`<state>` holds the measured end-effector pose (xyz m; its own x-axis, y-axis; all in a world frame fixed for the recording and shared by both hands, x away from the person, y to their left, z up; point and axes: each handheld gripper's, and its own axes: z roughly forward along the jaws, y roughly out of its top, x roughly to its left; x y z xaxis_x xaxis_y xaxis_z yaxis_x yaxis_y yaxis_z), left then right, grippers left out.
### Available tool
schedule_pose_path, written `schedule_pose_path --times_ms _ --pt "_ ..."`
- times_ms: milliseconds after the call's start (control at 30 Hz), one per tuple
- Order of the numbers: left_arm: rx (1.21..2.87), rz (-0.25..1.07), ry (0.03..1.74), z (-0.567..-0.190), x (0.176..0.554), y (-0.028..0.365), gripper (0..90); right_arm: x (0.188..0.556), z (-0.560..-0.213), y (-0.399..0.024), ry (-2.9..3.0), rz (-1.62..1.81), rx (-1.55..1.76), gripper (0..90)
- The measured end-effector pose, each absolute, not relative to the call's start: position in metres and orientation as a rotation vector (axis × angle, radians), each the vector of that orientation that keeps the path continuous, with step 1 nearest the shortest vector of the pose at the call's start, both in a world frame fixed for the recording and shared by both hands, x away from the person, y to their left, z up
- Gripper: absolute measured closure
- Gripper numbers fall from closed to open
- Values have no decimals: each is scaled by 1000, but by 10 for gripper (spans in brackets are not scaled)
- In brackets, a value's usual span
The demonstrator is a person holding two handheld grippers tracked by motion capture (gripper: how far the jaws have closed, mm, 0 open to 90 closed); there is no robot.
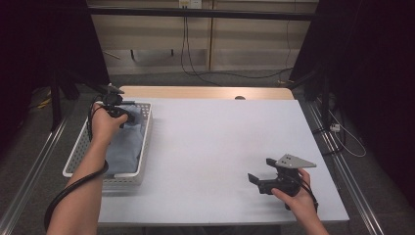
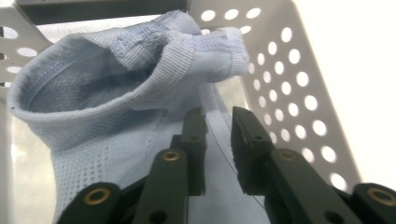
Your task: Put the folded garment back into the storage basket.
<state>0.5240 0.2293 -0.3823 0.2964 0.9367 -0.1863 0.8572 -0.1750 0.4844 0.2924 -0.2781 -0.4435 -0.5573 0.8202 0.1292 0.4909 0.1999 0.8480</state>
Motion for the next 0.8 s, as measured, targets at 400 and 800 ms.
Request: schedule_pose_path --times_ms 400,800 --pt "2089 152 1565 -368 510 229 634 296 -443 -273 2140 1306 1213 67" --pt "2146 102 1514 -361 503 212 510 297 -443 -276 2134 1307 1218 68"
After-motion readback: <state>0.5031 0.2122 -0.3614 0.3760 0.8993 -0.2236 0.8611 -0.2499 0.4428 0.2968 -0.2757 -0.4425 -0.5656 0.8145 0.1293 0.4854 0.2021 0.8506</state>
